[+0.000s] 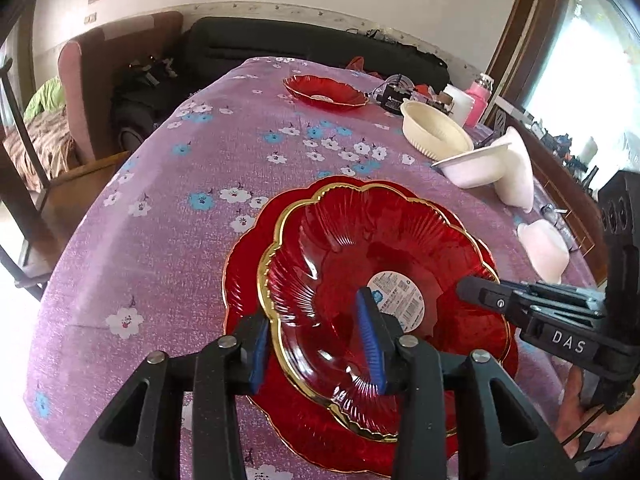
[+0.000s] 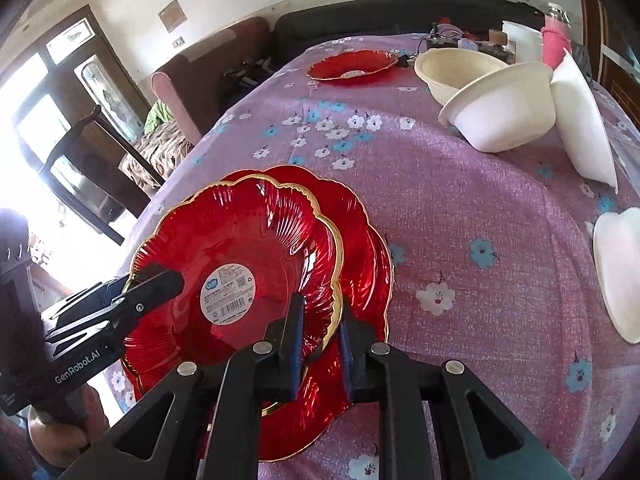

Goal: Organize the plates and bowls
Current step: 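Lower the stickered plate onto the wedding plate and open the right tool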

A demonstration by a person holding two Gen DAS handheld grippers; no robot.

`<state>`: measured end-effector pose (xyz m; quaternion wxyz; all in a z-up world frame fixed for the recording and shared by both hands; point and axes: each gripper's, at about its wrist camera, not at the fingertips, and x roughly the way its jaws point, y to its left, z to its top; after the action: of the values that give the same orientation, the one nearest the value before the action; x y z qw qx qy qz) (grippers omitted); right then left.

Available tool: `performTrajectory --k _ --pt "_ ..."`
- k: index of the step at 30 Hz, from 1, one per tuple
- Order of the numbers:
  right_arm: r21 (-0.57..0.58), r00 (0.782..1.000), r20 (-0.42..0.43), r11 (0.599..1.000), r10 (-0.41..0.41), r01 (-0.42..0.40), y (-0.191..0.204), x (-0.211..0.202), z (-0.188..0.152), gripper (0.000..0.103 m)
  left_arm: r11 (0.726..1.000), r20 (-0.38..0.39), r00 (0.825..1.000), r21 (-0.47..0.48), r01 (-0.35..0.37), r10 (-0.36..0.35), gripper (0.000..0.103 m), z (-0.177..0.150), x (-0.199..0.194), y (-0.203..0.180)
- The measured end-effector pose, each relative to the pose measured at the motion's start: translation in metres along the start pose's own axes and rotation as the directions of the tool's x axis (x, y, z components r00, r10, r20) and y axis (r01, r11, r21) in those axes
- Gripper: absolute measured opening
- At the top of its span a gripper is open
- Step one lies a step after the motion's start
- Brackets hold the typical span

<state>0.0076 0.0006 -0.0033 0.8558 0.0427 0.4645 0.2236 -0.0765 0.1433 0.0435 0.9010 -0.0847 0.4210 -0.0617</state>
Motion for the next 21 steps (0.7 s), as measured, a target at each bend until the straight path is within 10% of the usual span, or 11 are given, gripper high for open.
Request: performTrajectory --k 21 --pt "-0.023 0.999 -0.025 0.999 -0.029 0.029 0.002 0.002 0.004 0.022 0.999 -0.031 0.999 0.053 0.006 -0.005 0.078 -0.001 -0.009 -0.007"
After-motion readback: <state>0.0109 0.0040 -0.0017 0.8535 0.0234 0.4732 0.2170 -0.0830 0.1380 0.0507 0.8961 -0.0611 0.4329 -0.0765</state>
